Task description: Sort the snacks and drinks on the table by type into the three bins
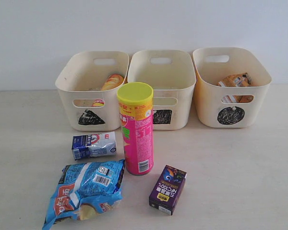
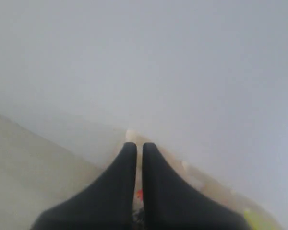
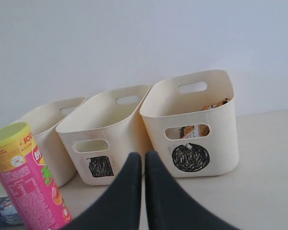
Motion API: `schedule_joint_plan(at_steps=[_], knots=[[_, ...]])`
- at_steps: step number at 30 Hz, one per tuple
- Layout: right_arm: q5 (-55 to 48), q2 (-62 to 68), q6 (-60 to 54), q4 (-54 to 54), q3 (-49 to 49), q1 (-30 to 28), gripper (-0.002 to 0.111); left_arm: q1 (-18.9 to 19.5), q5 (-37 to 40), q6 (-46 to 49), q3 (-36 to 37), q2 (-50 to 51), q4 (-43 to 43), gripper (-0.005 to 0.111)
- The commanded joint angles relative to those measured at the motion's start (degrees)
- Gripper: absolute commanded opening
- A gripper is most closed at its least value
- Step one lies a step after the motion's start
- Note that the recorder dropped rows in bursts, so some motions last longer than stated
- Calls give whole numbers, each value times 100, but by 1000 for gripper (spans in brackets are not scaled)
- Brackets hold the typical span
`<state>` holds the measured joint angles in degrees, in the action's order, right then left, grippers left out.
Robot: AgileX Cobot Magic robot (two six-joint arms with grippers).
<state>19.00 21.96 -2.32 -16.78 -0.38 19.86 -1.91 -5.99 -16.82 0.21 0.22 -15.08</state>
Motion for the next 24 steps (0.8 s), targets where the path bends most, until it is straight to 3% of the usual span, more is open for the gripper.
schedule_joint_plan(at_steps=[1,7,11,17,24], knots=[[-14,-14,80,70,38,-31,0,3,-1053,-769,-21,-22,17,4],[-14,-14,153,70,38,-31,0,3,-1333,-1729,-486,-22,1550,4],[-14,-14,180,70,38,-31,0,3,-2001,-2989,-767,522,3562,4],[-14,-14,180,70,38,-31,0,3,-3407,-4670,-1177,2150,6338,4],[-14,-14,180,70,38,-31,0,3,-4955,-4696,-1545,4764,7473,4]])
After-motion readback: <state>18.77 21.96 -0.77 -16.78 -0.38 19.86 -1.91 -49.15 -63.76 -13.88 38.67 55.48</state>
